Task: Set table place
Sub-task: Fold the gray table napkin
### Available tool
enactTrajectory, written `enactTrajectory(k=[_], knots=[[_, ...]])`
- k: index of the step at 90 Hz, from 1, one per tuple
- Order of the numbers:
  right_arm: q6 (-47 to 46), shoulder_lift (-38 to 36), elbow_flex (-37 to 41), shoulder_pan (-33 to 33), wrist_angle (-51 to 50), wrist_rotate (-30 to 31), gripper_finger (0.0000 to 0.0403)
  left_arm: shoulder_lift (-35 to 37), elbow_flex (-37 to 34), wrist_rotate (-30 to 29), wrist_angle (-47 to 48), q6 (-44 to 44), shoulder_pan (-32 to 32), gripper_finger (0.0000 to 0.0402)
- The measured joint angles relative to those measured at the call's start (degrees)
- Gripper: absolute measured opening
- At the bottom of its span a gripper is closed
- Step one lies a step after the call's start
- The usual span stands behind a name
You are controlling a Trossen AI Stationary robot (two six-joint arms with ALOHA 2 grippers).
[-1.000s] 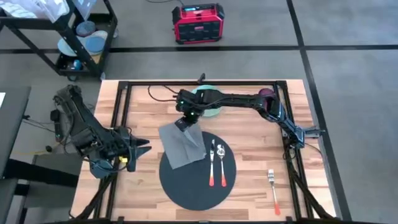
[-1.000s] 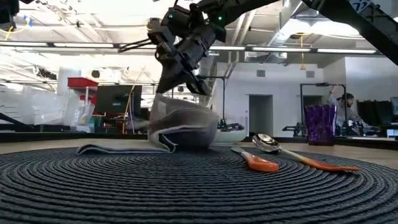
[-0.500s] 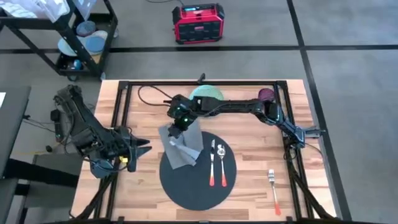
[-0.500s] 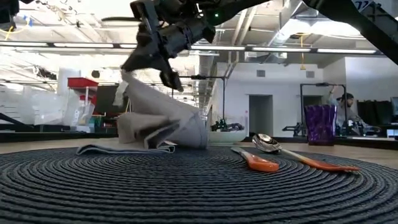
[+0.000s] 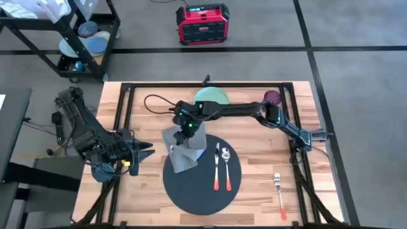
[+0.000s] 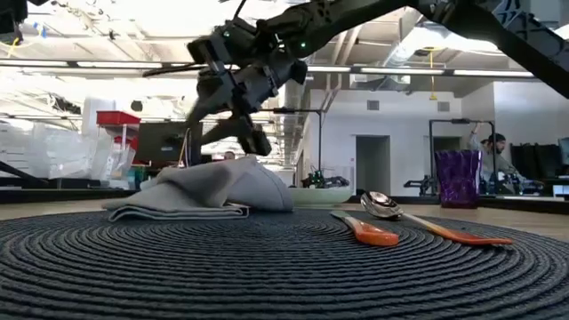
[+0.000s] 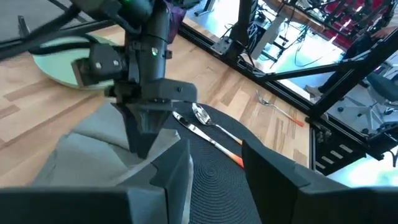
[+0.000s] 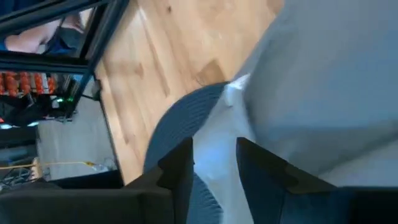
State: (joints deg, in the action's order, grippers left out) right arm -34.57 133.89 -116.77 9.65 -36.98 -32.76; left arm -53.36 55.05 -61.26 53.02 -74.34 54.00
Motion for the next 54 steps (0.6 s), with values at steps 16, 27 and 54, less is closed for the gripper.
enactTrajectory(k=[16, 27, 54], knots=[[10.75, -6.29, -0.26, 1.16, -17.75, 11.63, 0.0107, -0.15, 0.0, 1.75, -0.01, -0.46, 0.04, 0.013], [13.92, -6.04, 0.01, 2.0, -24.16, 14.95, 0.0108, -0.15, 0.0, 1.65, 0.11, -0.27, 0.02, 0.013], [14.33, -5.03, 6.23, 4.23, -28.84, 16.85, 0.0109, -0.15, 0.0, 1.56, -0.43, -1.82, 0.07, 0.013]])
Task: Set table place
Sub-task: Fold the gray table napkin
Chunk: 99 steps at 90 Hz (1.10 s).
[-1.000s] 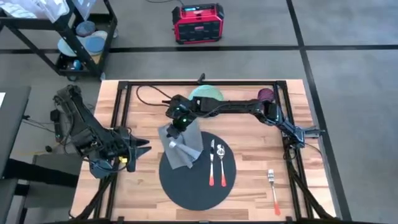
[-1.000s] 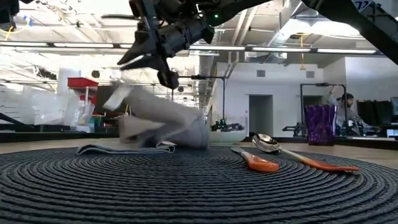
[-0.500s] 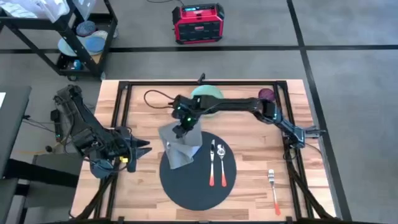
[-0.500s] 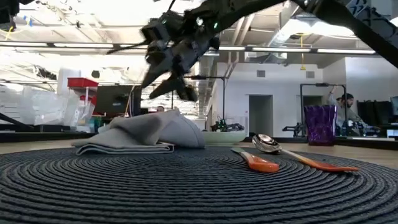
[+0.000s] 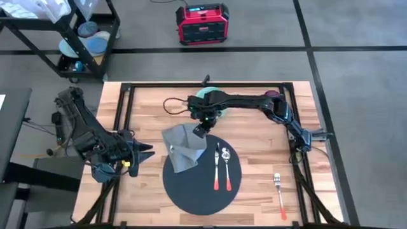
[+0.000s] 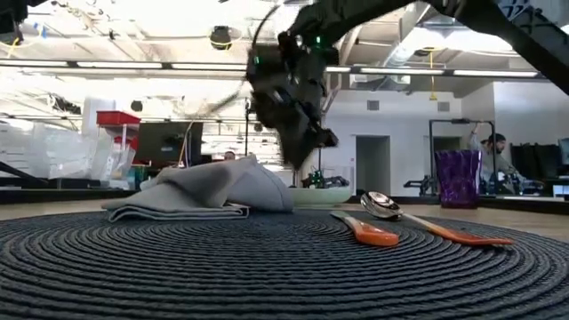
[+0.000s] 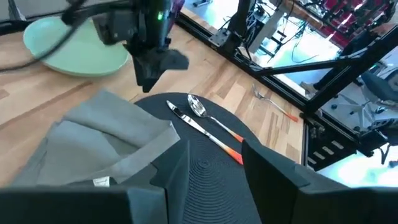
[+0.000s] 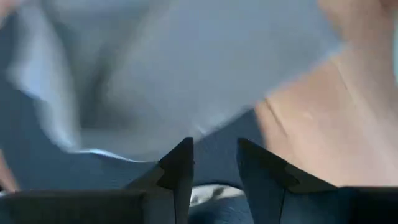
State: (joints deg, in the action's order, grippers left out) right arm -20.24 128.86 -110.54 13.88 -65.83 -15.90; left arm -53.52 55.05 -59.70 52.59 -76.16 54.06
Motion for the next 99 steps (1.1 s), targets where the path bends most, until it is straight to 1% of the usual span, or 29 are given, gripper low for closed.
enactTrajectory(k=[4, 15, 28, 58, 73, 85, 99], knots=[[0.32, 0.0, 1.11, 0.43, -1.0, 0.09, 0.0109, 0.0, 0.0, -0.04, -0.03, 0.0, 0.0, 0.013], [0.36, -0.07, 3.54, 1.06, 0.7, -0.94, 0.0109, 0.0, 0.0, -0.02, -0.01, 0.02, 0.0, 0.013], [-1.6, -0.05, 4.33, 0.93, 6.39, -5.42, 0.0109, 0.0, 0.0, -0.02, 0.01, 0.03, 0.0, 0.013], [-3.76, -0.07, 4.71, 2.84, 11.14, -5.46, 0.0109, 0.0, 0.0, -0.02, 0.25, 0.04, 0.02, 0.013], [-4.89, -0.07, 6.13, 3.25, 13.39, -7.76, 0.011, 0.0, 0.0, -0.02, 0.23, -0.02, 0.02, 0.013], [-5.26, -0.07, 8.01, 2.68, 15.01, -8.14, 0.0121, 0.0, 0.0, -0.02, 0.23, -0.07, 0.02, 0.013], [-5.28, -0.07, 9.63, 2.44, 15.83, -8.18, 0.0145, 0.0, 0.0, -0.02, 0.25, 0.0, 0.02, 0.013]])
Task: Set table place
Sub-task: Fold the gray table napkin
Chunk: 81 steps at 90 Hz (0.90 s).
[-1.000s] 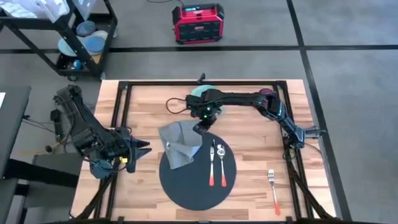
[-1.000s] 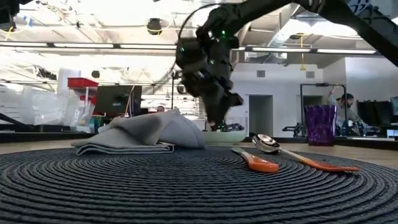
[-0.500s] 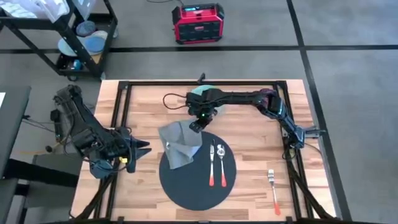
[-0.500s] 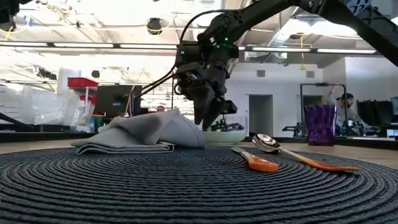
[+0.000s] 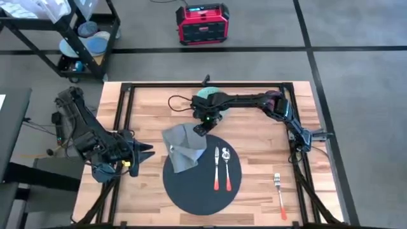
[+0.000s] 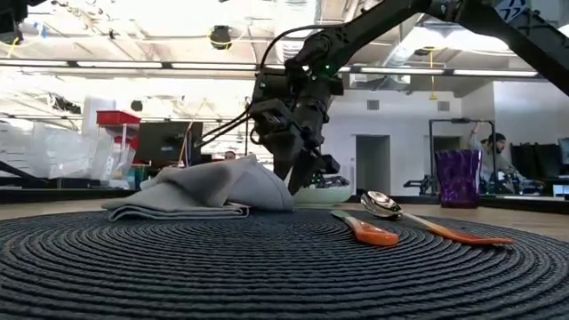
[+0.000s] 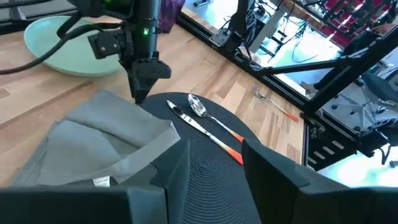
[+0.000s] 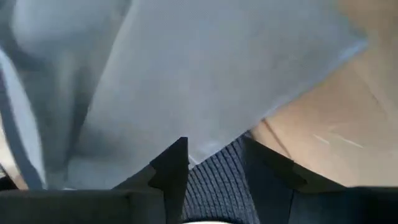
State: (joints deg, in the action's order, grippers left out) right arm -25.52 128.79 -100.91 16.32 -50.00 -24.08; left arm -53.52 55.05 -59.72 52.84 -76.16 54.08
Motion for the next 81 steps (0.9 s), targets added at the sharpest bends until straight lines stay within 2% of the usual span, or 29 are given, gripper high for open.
enactTrajectory(k=[18, 49, 55, 81], knots=[[-0.13, 0.0, 1.98, 0.43, 0.37, 0.09, 0.0157, 0.0, 0.0, 0.01, 0.15, 0.02, 0.0, 0.013], [-3.68, 0.64, 1.86, 0.17, 9.75, 2.85, 0.0144, 0.0, 0.0, 0.01, 0.49, 1.53, 0.0, 0.013], [-4.34, 1.12, 1.87, 0.32, 8.74, 2.79, 0.0143, 0.0, 0.0, 0.0, 0.44, 1.49, 0.0, 0.013], [-4.48, 3.17, 1.67, 0.46, 8.1, -1.67, 0.014, 0.02, 0.0, 0.08, 0.38, 1.48, 0.0, 0.013]])
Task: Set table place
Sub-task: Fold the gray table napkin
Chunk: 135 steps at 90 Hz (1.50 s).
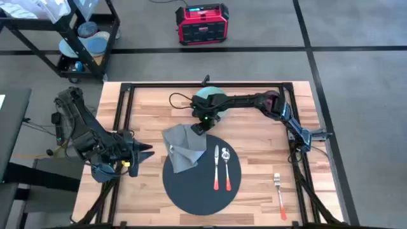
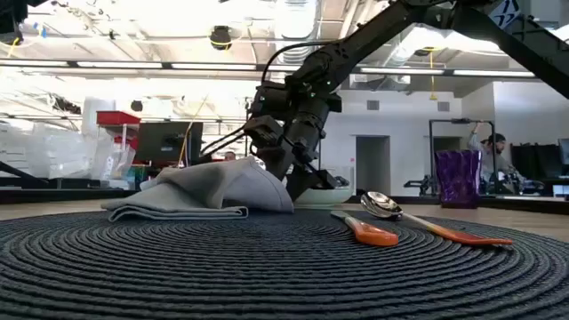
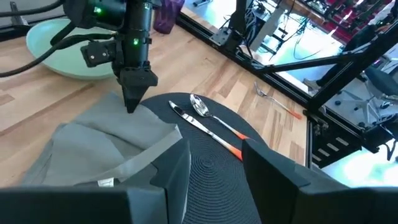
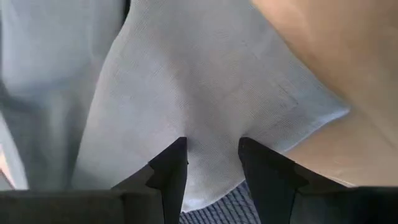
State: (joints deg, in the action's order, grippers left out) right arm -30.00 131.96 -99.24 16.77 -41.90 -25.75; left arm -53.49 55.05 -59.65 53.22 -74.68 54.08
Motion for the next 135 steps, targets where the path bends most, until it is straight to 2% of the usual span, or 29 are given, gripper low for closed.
enactTrajectory(k=[11, 25, 30, 49, 68, 81, 101, 124, 135], knots=[[-1.4, 0.11, 0.02, -0.15, 0.1, -0.18, 0.0116, 0.02, 0.0, 0.01, 0.05, 0.85, 0.0, 0.013], [-1.62, 0.01, 0.14, -0.15, -0.49, 0.26, 0.0028, 0.0, 0.0, 0.01, 0.08, 1.6, 0.0, 0.013], [-1.48, 0.0, 0.14, -0.19, -0.66, 0.3, 0.001, 0.0, 0.0, -0.01, 0.08, 1.62, -0.01, 0.013], [-0.62, 0.22, -3.41, -0.59, -3.85, 2.03, 0.0001, 0.0, 0.0, -0.03, 0.1, 1.58, 0.0, 0.013], [-0.09, 0.17, -11.57, -1.41, -7.65, 2.44, 0.0, 0.0, 0.0, -0.07, 0.08, 3.31, -0.01, 0.013], [-3.1, 0.17, -15.89, -2.99, -7.4, 2.33, 0.0, 0.0, 0.0, -0.12, 0.08, 3.76, -0.02, 0.013], [-5.57, 0.15, -17.42, -7.42, -3.49, 1.81, 0.0, 0.0, 0.0, -0.67, 0.31, 3.78, -0.02, 0.013], [-5.32, 0.48, -17.44, -11.32, 7.77, 0.41, 0.0, 0.0, 0.0, -0.85, 0.45, 5.49, -0.02, 0.013], [-4.26, 0.48, -17.45, -11.6, 12.13, -1.67, 0.0019, 0.0, 0.0, -0.89, 0.45, 6.24, -0.02, 0.013]])
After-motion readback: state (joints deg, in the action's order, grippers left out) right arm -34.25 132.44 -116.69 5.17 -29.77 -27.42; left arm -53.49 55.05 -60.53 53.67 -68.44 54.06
